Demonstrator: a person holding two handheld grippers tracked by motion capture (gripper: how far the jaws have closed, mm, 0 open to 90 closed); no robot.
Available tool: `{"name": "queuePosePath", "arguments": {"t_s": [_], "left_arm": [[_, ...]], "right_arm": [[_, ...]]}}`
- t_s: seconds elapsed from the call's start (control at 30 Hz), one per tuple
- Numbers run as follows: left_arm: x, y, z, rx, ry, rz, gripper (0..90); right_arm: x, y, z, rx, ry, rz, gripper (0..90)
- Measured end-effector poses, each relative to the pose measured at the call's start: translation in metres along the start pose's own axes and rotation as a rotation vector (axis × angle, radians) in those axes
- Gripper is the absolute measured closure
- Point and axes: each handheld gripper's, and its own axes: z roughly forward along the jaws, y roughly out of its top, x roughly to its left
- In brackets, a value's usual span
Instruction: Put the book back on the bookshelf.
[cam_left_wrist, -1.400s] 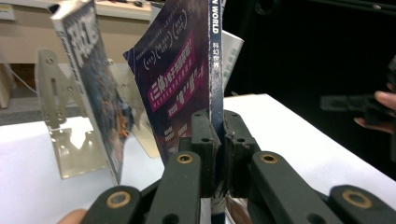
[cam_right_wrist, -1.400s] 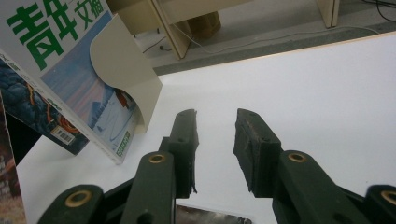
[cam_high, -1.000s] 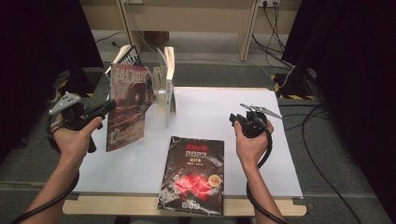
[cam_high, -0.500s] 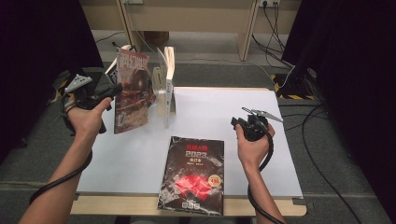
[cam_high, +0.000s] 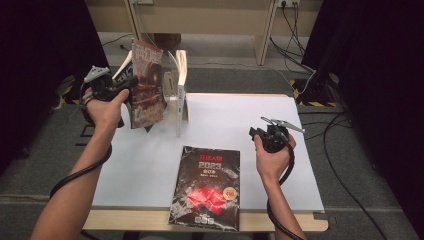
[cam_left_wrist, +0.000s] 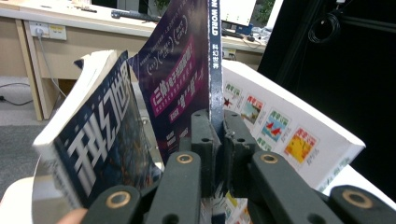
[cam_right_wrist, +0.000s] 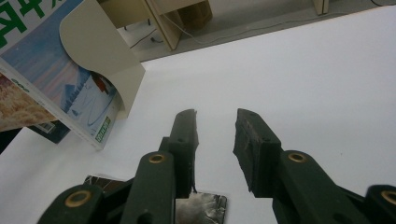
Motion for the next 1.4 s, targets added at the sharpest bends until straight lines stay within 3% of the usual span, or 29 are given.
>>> {"name": "queuePosePath", "arguments": {"t_s": [0.5,0.73,0.93,1.2,1.27,1.4], "left_arm": [[0.001,0.011,0.034,-0.046,0.050,0.040,84.2],[0.005,0.004,0.053,-0.081,0.096,0.087,84.1],[0.010,-0.009,0.066,-0.063,0.144,0.108,84.0],[0.012,-0.024,0.073,-0.044,0.159,0.126,83.9],[0.011,-0.024,0.071,-0.020,0.181,0.147,83.7],[0.014,-0.024,0.063,0.080,0.209,0.132,82.5]], "right_arm": [[-0.006,-0.003,0.001,0.010,-0.004,0.004,68.7],[-0.006,-0.006,0.003,0.015,-0.004,0.001,68.7],[-0.008,-0.008,0.004,0.014,-0.003,-0.006,68.8],[-0.010,-0.010,0.006,0.019,-0.002,-0.022,68.7],[-0.010,-0.010,0.006,0.026,0.001,-0.014,68.7],[-0.010,-0.011,0.004,0.020,0.001,-0.015,68.7]]}}
